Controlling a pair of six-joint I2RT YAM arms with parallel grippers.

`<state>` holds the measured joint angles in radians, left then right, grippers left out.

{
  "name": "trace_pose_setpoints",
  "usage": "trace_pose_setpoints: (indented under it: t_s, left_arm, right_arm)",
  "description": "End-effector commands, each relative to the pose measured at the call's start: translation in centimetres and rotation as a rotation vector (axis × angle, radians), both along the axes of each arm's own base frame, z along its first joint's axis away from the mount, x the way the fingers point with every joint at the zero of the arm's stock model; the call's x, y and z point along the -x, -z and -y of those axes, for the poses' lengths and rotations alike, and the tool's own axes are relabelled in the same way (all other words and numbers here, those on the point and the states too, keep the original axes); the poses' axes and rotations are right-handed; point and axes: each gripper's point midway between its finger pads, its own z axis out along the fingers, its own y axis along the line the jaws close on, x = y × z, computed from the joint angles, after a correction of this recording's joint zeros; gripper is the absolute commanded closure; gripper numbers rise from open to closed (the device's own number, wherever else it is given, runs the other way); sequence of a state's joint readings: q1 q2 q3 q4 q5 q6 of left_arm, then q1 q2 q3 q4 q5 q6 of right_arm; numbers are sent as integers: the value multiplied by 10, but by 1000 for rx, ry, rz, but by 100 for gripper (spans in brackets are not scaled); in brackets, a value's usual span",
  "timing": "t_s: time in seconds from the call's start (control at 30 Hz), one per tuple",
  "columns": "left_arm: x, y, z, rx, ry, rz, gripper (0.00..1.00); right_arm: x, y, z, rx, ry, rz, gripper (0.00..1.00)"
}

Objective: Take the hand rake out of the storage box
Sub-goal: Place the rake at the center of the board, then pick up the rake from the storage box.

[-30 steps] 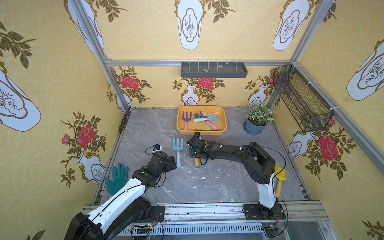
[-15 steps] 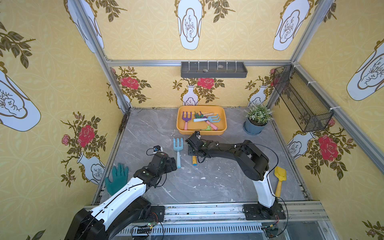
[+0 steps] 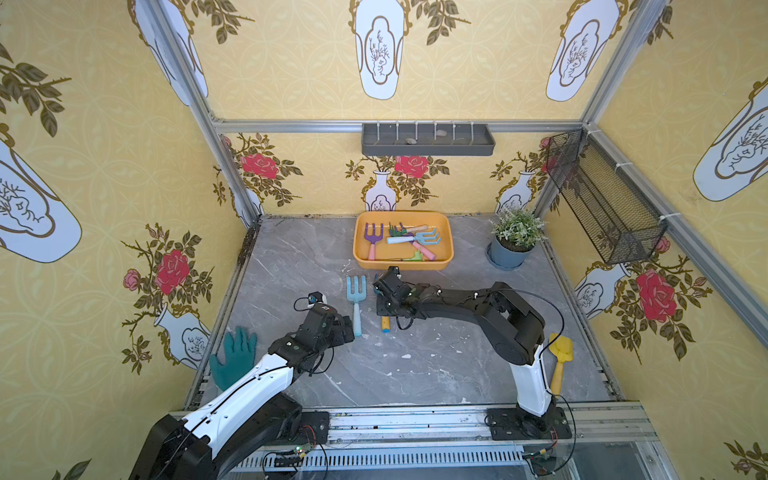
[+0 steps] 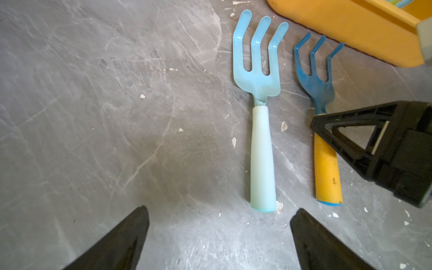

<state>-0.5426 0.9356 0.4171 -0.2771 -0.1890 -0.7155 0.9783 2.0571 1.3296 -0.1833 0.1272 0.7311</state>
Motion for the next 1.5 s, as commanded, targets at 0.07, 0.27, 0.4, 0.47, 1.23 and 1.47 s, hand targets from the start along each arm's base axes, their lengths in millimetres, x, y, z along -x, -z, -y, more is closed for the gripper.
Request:
trace_pose_setpoints:
  t_s: [0.07,0.27,0.4,0.47,1.23,1.47]
  left_arm:
    - [0,0,0,6,0,4,0]
    - [1,0,0,7,-1,3,0]
    - [-1,-3,2,10,6,10,0]
    - [-6,-10,4,11,13,26,0]
    - [-68,-76,54,-70,172,188,0]
    - [-46,-71,26,-91,137,200,0]
  right_arm:
    - [4,-3,-11,-46,-49,0,65]
    - [1,-12,-10,-36,-59,23,58]
    - [-17,-56,7,-35,-28,110,48]
    - [-27,-80,22,-49,1,156,42]
    - [-194,-121,150,83,150,318,29]
    - [-265,-70,153,356,85,321,51]
